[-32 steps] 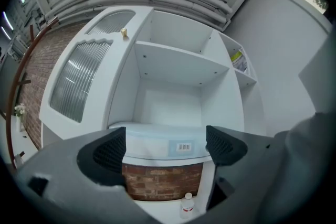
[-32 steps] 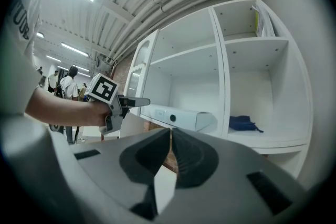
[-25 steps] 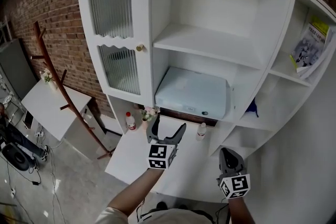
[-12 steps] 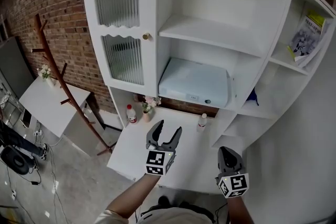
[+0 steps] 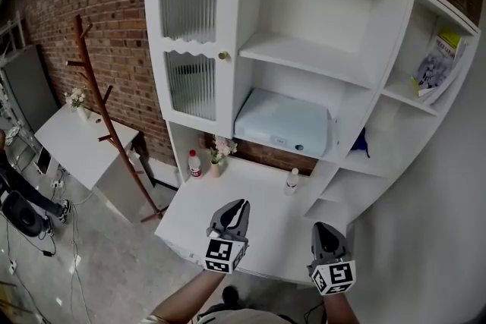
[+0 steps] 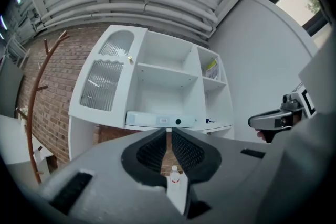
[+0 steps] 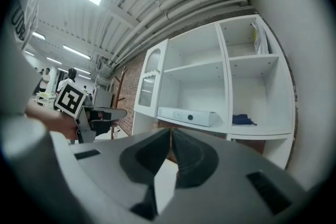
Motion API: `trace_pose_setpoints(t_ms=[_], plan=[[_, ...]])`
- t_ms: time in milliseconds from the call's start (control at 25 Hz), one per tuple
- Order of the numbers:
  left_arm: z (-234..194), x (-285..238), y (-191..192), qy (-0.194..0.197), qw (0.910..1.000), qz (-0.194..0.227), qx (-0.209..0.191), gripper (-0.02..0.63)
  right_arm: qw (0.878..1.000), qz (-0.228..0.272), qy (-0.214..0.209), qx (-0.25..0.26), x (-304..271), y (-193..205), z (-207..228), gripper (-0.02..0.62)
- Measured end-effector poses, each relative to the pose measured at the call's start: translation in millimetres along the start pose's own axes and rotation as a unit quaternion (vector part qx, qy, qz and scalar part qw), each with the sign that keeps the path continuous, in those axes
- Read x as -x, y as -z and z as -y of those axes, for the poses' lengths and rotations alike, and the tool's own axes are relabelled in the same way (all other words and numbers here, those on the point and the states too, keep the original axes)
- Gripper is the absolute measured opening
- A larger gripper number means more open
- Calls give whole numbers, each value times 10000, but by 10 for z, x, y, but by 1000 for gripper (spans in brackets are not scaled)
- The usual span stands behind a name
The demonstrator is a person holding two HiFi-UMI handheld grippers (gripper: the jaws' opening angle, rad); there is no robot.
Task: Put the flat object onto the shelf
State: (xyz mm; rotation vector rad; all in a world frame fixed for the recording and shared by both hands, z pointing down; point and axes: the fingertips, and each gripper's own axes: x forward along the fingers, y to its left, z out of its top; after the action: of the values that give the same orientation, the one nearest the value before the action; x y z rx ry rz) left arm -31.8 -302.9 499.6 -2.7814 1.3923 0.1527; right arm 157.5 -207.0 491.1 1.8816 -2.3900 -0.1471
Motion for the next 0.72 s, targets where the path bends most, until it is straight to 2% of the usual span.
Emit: trace_pose_setpoints(t_ms=[240, 480, 720], plan=[[150, 372, 18, -228, 9996, -92, 125, 31, 9999, 100, -65, -92, 315, 11, 16, 32], [334, 682, 7, -325, 9994, -140, -27, 28, 9997, 139, -43, -191, 588, 70, 52, 32], [418, 891, 20, -323, 9992, -242, 70, 26, 9995, 145, -84, -254, 724, 109, -6, 32]])
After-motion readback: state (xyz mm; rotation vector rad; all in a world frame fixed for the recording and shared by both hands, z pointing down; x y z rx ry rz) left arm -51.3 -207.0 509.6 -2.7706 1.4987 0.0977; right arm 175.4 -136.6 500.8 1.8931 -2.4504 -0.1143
